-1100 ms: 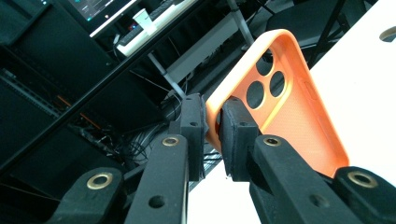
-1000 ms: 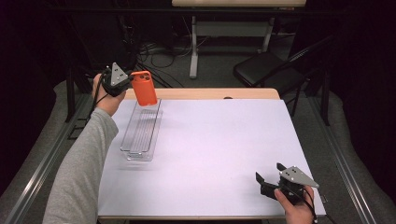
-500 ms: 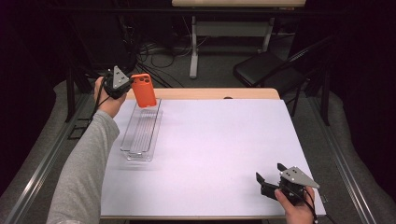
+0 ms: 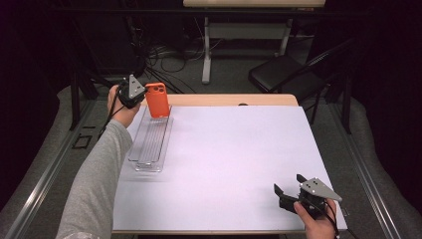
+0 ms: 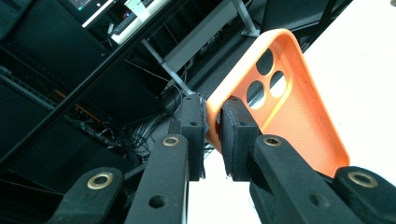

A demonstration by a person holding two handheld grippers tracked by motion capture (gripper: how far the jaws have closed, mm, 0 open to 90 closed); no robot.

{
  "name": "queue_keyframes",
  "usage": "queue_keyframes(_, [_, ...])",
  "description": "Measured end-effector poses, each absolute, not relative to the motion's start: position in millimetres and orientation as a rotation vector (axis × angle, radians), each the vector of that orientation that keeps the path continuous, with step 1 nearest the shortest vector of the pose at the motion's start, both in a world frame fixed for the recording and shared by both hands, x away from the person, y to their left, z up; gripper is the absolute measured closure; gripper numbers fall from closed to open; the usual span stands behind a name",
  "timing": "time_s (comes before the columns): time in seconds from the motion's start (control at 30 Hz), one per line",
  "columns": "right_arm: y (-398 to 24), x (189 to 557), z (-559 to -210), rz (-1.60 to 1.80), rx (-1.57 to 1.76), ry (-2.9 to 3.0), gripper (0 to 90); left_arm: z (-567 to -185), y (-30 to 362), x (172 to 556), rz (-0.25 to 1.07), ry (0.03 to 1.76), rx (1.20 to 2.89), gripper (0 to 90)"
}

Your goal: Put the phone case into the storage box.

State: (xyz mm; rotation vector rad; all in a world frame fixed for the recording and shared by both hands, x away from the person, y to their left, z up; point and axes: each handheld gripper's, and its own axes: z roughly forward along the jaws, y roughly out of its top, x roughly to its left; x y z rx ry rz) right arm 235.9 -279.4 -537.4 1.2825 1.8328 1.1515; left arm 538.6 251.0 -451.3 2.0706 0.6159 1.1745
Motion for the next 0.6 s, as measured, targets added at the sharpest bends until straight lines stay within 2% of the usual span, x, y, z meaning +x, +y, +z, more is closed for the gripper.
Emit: queue_keyframes(0.6, [-281.6,234.6,-537.5,1.154,1.284,1.827,14.5,-462.0,237.3,538.9,1.21,0.588,2.118,80.5])
